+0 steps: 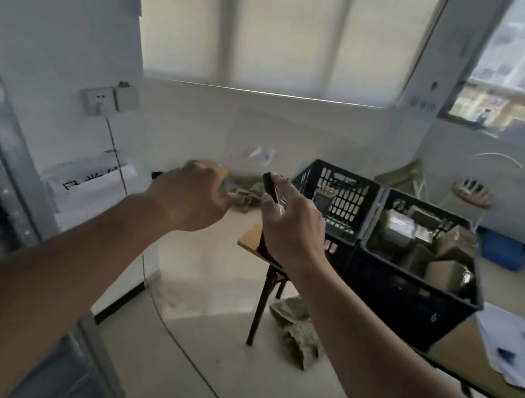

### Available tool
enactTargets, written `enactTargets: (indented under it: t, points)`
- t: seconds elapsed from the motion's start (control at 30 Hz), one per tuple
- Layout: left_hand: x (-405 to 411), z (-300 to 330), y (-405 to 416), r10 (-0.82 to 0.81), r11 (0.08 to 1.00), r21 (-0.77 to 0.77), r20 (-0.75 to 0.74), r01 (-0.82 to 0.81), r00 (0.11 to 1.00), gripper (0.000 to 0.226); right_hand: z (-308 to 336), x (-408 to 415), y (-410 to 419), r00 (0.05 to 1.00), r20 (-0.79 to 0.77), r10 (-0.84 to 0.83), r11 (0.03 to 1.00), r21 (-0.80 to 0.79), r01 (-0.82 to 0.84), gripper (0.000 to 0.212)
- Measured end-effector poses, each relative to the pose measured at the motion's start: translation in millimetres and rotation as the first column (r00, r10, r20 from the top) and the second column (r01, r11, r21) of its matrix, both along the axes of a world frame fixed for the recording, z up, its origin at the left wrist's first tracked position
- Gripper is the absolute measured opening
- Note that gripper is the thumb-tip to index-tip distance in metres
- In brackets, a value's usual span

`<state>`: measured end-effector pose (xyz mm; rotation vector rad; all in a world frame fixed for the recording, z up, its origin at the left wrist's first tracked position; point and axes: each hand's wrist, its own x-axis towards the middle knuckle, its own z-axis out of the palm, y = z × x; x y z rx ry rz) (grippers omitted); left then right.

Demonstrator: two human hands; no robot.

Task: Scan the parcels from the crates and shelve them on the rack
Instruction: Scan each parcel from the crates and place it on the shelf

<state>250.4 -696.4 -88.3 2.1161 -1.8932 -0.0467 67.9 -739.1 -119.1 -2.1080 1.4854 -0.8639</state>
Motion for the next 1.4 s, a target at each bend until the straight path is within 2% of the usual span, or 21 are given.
enactTargets:
  t: [0.2,0.3,0.6,1.03,1.4]
  points:
    - [-20.6,-22.3,-132.6,-0.17,0.985,0.007,0.012,0.17,0.985,0.05,-16.8,-28.0,-101.4,0.987,-0.037,-0.154,0.988,0.006,0.154,0.052]
    - [-23.1,-32.7,-198.2,-0.241,0.97,0.018,-0.031,0.241,0.97,0.049,-23.7,-35.1,-151.3,0.97,-0.046,-0.24,0.971,-0.001,0.24,0.05]
    - [-39.6,-79.4,-351.9,-0.39,0.907,0.144,-0.058,0.395,0.919,0.058,-61.8,-56.7,-274.7,0.917,-0.034,-0.398,0.916,0.051,0.399,0.049]
    - [-86.8,-160.2,-562.8,-0.377,0.886,0.268,-0.059,0.379,0.924,0.054,-149.5,-92.3,-487.9,0.931,-0.007,-0.364,0.908,0.22,0.356,0.049]
    - [-119.3,-246.4,-709.9,-0.304,0.858,0.392,-0.135,0.333,0.943,0.048,-228.6,-116.2,-636.6,0.957,-0.078,-0.281,0.874,0.391,0.289,0.048]
